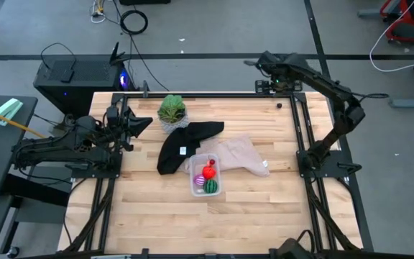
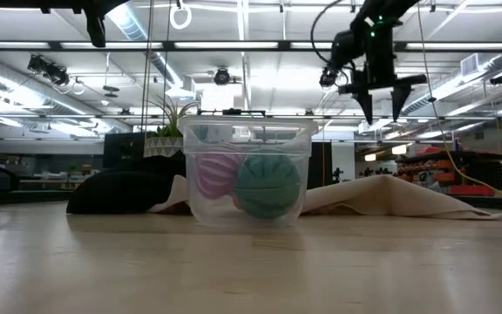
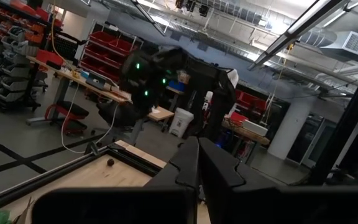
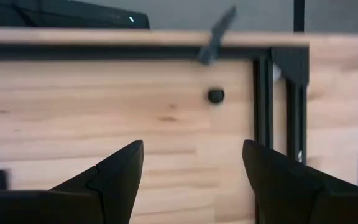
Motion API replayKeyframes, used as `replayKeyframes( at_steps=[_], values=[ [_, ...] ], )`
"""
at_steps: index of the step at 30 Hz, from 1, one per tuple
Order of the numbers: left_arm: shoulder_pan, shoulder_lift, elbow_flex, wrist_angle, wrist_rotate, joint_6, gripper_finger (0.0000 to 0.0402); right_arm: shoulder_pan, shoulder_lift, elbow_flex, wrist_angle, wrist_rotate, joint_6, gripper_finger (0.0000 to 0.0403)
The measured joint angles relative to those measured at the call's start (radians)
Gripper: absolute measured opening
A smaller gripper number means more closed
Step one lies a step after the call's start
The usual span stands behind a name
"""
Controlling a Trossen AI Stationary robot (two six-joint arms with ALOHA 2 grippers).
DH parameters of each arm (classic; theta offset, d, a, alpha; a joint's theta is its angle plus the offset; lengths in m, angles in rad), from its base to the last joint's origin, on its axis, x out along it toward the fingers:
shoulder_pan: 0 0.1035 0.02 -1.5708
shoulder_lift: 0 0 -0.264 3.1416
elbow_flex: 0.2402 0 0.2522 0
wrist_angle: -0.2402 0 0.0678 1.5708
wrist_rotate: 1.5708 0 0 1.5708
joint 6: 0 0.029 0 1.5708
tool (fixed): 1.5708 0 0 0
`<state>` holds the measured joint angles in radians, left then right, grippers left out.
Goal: Pick and placing Produce into tupperware
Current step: Put the plum into the transparent container
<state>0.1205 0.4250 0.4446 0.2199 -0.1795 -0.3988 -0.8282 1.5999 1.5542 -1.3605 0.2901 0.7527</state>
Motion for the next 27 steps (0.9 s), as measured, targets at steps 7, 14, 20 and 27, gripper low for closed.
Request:
replayKeyframes(
  at_steps=[7, 14, 20, 27],
  values=[
    [0.0, 0.0, 0.0, 0.0, 0.0, 0.003, 0.0015, 0.05, -0.124, -0.308, 0.145, -0.012, 0.216, 0.0279],
    [0.001, 0.0, 0.0, 0.0, 0.0, 0.025, 0.0022, 0.156, -0.277, -0.605, 0.348, -0.012, 0.483, 0.0279],
    [0.001, 0.0, 0.0, 0.0, 0.0, 0.017, 0.0013, 0.23, -0.346, -0.741, 0.368, 0.0, 0.631, 0.0279],
    [0.001, 0.0, 0.0, 0.0, 0.0, -0.007, 0.0018, 0.291, -0.351, -0.761, 0.428, 0.089, 0.692, 0.0279]
  ],
)
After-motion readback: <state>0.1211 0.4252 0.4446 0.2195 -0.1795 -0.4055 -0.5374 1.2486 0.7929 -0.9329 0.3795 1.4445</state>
